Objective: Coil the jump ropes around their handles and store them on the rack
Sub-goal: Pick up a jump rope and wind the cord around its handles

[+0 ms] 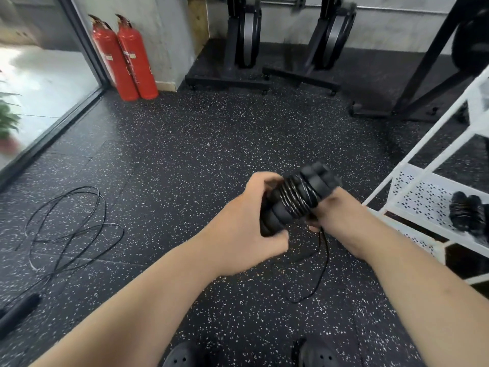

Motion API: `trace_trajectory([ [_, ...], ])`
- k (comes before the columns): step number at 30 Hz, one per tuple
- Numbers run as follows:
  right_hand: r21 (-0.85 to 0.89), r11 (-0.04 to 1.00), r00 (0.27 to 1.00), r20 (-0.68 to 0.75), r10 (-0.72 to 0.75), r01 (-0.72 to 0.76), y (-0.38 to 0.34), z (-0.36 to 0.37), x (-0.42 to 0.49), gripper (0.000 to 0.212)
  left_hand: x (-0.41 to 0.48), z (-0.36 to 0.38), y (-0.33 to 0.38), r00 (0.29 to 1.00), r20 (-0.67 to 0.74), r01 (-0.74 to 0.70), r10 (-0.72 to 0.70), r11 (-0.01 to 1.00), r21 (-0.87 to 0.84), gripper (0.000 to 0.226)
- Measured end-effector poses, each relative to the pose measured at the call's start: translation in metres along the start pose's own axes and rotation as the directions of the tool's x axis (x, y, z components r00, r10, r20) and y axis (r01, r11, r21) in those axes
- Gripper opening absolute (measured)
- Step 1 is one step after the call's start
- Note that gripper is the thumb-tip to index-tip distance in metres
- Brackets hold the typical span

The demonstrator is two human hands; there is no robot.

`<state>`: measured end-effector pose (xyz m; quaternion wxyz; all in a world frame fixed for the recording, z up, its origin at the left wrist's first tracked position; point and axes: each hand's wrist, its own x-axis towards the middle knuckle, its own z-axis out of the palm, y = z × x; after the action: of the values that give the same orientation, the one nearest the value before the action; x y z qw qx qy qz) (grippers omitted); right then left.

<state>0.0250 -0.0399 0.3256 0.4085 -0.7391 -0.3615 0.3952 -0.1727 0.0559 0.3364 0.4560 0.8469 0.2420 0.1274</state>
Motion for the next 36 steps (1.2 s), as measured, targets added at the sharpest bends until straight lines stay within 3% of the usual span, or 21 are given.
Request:
trace_trajectory([
  [4,-0.342,0.936,0.984,-0.122,-0.132,0.083,0.003,0.024,0.006,0.033,0.008,-0.002,-0.012,0.989,-0.107,0.098,-0.103,0.994,-0.053,0.064],
  [7,-0.532,0.83,0.971,-0.058,-0.232,0.167,-0.001,0.035,-0.003,0.011,0.013,-0.007,-0.022,0.955,-0.229,0.186,-0.188,0.982,-0.033,0.057],
  [9,-0.629,0.756,0.973,-0.002,-0.231,0.179,-0.005,0.041,-0.012,0.014,0.014,-0.015,-0.029,0.918,-0.316,0.254,-0.24,0.967,0.001,0.056],
  [14,-0.912,0.374,0.958,0.062,-0.281,0.169,-0.022,0.05,-0.03,0.037,0.015,-0.02,-0.041,0.906,-0.357,0.356,-0.228,0.867,0.348,0.062],
  [17,-0.942,0.29,0.952,0.079,-0.295,0.168,-0.03,0.053,-0.036,0.039,0.016,-0.014,-0.042,0.933,-0.305,0.325,-0.191,0.809,0.489,0.058],
  [22,-0.909,0.353,0.922,0.077,-0.381,0.222,-0.044,0.045,-0.044,0.021,0.015,-0.011,-0.047,0.946,-0.231,0.323,-0.229,0.74,0.59,0.064],
  [24,-0.915,0.332,0.916,0.087,-0.392,0.229,-0.043,0.041,-0.043,0.018,0.015,-0.008,-0.047,0.951,-0.197,0.31,-0.239,0.737,0.6,0.064],
  [29,-0.916,0.335,0.92,0.079,-0.384,0.219,-0.039,0.03,-0.033,0.018,0.013,-0.002,-0.046,0.984,-0.015,0.145,-0.178,0.744,0.652,0.051],
  [34,-0.845,0.491,0.951,0.064,-0.303,0.213,-0.025,0.016,-0.023,0.017,0.01,0.006,-0.044,0.974,0.224,-0.123,-0.037,0.742,0.66,0.062],
  [36,-0.78,0.596,0.972,0.064,-0.226,0.19,-0.022,0.009,-0.019,0.017,0.009,0.008,-0.042,0.964,0.268,-0.181,0.005,0.749,0.637,0.057],
])
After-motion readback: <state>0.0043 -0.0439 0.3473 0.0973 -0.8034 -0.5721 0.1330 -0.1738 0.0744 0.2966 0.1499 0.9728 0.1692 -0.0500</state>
